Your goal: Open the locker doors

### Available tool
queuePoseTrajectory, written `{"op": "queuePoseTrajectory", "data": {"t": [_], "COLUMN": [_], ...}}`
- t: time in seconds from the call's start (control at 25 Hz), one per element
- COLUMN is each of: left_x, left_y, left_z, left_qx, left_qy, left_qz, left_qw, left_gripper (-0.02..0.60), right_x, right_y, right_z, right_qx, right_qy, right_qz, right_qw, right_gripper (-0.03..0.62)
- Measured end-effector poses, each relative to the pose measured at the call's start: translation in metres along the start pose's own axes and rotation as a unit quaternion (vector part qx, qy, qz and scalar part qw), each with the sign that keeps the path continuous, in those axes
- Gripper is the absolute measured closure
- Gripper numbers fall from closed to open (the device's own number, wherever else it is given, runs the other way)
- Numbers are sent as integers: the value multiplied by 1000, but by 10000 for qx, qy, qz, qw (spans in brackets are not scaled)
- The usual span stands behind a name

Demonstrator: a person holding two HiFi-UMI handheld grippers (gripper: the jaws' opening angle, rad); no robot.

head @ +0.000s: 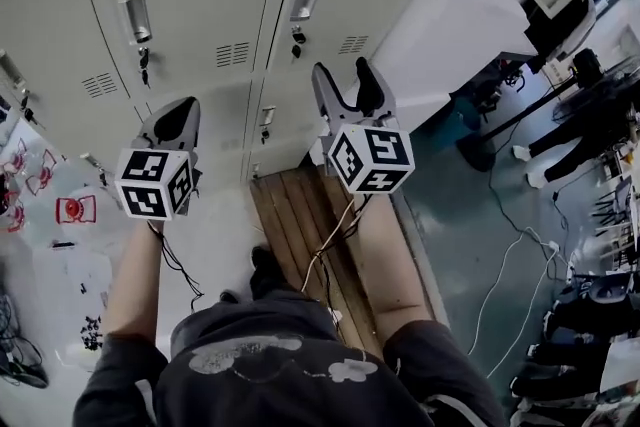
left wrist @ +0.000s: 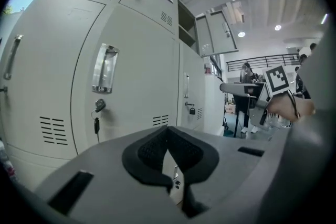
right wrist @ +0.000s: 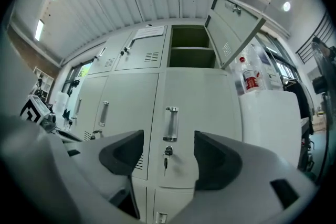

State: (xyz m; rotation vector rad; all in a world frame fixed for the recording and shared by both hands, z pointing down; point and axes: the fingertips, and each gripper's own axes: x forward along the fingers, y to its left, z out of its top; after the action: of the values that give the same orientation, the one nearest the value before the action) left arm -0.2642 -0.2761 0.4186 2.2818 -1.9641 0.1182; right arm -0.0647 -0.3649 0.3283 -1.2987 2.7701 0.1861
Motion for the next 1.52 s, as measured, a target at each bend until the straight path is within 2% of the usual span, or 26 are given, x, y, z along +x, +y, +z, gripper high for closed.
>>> {"op": "queuePoseTrajectory", "data": {"t": [0.32, 0.6, 1.0, 1.52], "left_x": [33, 52, 73, 81], "left_y": [1, 8, 14, 15], "left_z": [25, 38, 38, 37], "left_qx": [152, 222, 248, 144], "left_qy": [-88, -200, -171, -163], "left_qz": [260, 545, 708, 715], "left_qw": [9995, 9981, 9970, 9972], "left_gripper": [574, 574, 574, 574], "right_x": [66, 110, 150, 164], "right_y": [16, 27, 30, 33], "right_z": [-6, -4, -12, -9], "right_qx": [69, 69, 234, 431], "right_qy": [-170, -323, -354, -440], "right_qz": [688, 1110, 1339, 1246], "right_qw": [9975, 9933, 9901, 9903], "right_gripper": [295, 295, 296, 296]}}
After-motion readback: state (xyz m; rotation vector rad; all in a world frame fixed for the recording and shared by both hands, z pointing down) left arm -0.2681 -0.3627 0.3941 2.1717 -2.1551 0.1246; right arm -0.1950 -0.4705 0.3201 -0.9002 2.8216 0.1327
